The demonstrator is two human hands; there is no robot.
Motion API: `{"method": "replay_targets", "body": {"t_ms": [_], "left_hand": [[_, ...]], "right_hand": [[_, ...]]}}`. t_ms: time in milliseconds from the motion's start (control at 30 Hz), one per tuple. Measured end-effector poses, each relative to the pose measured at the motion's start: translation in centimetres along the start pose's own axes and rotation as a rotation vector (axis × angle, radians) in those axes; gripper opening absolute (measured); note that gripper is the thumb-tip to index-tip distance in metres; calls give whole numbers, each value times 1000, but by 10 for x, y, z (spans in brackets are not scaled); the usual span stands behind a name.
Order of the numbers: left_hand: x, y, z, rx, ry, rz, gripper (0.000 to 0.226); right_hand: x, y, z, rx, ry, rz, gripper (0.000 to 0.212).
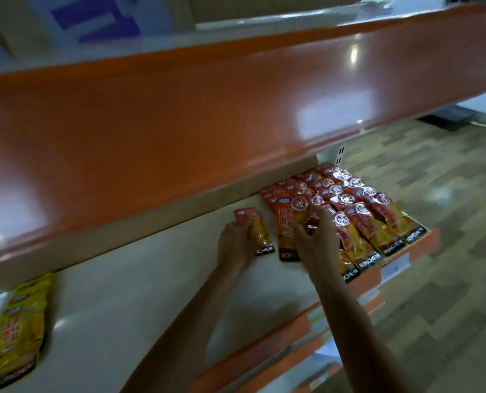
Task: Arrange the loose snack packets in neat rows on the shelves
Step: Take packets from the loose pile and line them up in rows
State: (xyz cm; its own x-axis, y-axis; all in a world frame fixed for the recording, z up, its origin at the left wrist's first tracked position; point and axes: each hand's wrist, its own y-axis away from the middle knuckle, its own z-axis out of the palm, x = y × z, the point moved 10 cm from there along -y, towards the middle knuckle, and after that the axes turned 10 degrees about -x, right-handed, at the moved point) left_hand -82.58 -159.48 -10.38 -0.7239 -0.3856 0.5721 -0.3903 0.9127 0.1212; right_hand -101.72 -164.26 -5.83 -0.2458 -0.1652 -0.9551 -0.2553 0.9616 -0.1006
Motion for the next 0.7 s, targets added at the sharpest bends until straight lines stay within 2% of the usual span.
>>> {"method": "replay_targets", "body": {"t_ms": [233,700], "left_hand": [[10,-29,4,107,-167,-110,50],[15,-48,1,116,-127,-110,55]], "right_hand": [[7,-51,-12,-95,39,-52,45],[17,-85,-2,-265,8,-82,45]]}}
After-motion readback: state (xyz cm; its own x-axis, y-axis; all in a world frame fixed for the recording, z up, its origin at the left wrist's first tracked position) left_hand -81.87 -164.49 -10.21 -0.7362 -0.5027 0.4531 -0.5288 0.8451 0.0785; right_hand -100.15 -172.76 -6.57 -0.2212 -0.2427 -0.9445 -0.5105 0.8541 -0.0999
